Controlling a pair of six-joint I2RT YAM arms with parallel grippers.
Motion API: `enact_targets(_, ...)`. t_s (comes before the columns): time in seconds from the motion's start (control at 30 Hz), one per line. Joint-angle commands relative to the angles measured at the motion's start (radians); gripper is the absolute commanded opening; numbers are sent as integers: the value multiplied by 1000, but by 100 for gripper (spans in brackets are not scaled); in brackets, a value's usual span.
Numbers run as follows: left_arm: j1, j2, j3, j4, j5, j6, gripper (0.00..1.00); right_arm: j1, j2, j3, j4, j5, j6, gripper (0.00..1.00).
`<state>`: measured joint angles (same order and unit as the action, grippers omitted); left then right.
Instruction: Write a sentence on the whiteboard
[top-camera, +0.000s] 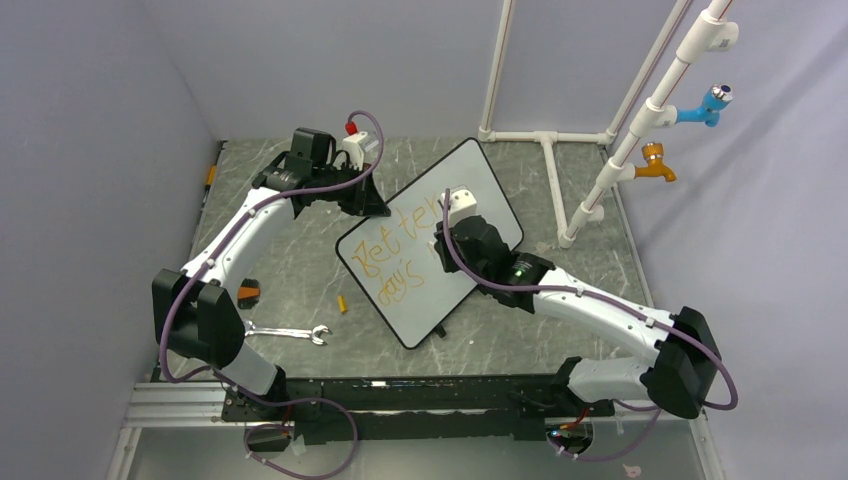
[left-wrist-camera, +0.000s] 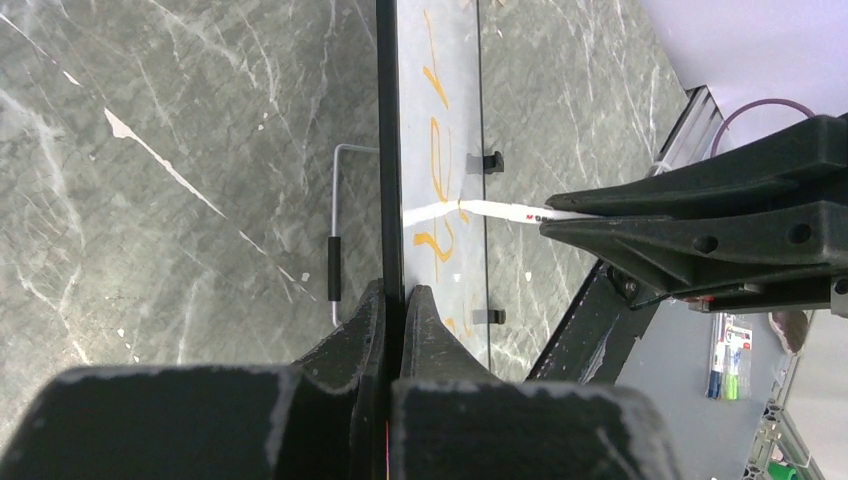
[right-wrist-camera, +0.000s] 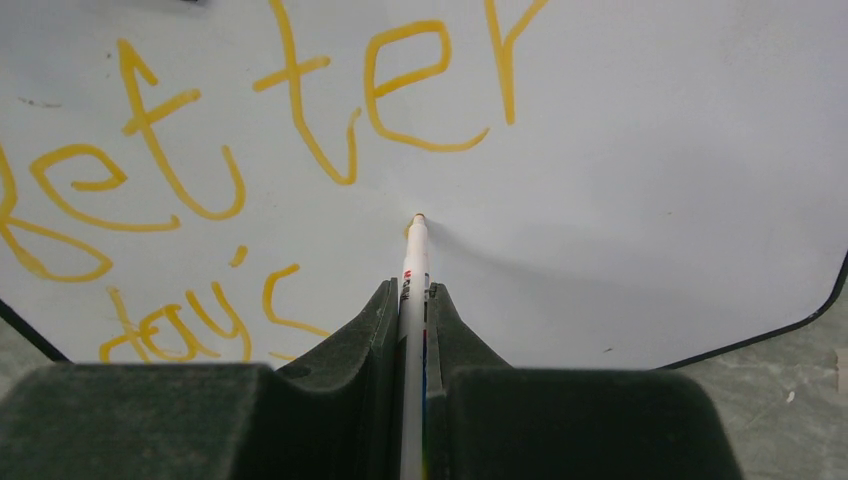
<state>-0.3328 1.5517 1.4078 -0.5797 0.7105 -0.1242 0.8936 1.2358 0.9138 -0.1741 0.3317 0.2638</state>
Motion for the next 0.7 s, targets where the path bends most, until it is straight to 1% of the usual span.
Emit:
enact_targets(0.0,-40,2,4,-8,36,71,0,-30,33,33,27,21,4,0)
enact_targets(0.2,-40,2,5,-8,35,71,0,-58,18,13,14,12,20,0)
enact_targets(0.5,-40,-1,8,-11,34,73,0,-62,-37,-58,-10,-76,38,0)
enact_targets(0.67,-39,-1,9,-13,36,73,0,-62,-65,-99,-29,-91,53,0)
